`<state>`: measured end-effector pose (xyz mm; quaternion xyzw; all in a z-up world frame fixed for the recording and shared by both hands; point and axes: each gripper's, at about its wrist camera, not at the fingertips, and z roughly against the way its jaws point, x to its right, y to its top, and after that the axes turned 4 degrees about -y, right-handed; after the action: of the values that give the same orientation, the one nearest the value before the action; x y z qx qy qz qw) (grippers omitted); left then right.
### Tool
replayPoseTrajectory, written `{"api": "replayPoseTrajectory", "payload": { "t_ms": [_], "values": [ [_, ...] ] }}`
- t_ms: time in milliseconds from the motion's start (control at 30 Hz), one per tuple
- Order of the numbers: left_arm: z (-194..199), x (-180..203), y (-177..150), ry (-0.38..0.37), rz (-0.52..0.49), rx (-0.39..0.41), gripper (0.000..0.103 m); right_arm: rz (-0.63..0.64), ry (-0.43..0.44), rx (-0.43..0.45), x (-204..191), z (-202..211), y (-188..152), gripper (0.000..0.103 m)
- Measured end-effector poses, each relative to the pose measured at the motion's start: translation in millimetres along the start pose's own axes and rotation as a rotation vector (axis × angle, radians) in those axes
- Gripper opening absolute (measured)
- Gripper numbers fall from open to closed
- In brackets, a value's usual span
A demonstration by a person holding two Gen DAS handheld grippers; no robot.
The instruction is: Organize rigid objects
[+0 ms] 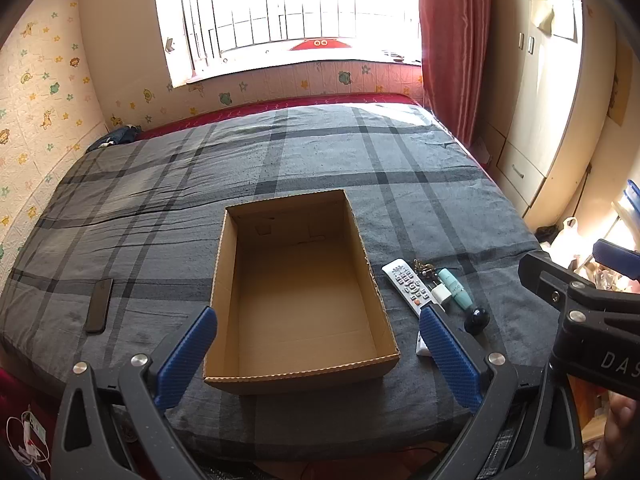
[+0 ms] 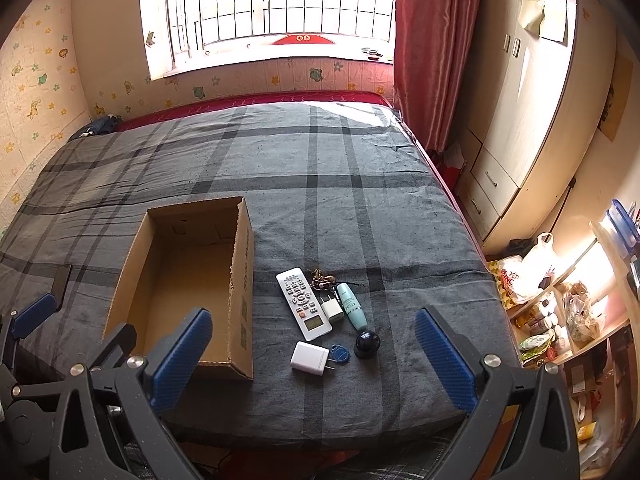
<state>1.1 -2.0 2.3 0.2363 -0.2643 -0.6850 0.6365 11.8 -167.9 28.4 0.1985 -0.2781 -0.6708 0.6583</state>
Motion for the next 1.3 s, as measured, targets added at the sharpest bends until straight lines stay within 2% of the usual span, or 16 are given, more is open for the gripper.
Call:
{"api": "replayPoseTrajectory", "payload": {
  "t_ms": [867, 1300],
  "values": [
    [-5.5, -1.9, -1.4, 0.004, 0.007, -0.006, 0.103, -0.013, 0.001, -0.01, 1.7, -6.5, 1.0, 0.103],
    [-33.8, -35.8, -0.3, 0.004, 0.048, -0.047, 0.103, -0.011, 0.002, -0.049, 3.1, -28.3, 6.4, 0.103]
  ]
}}
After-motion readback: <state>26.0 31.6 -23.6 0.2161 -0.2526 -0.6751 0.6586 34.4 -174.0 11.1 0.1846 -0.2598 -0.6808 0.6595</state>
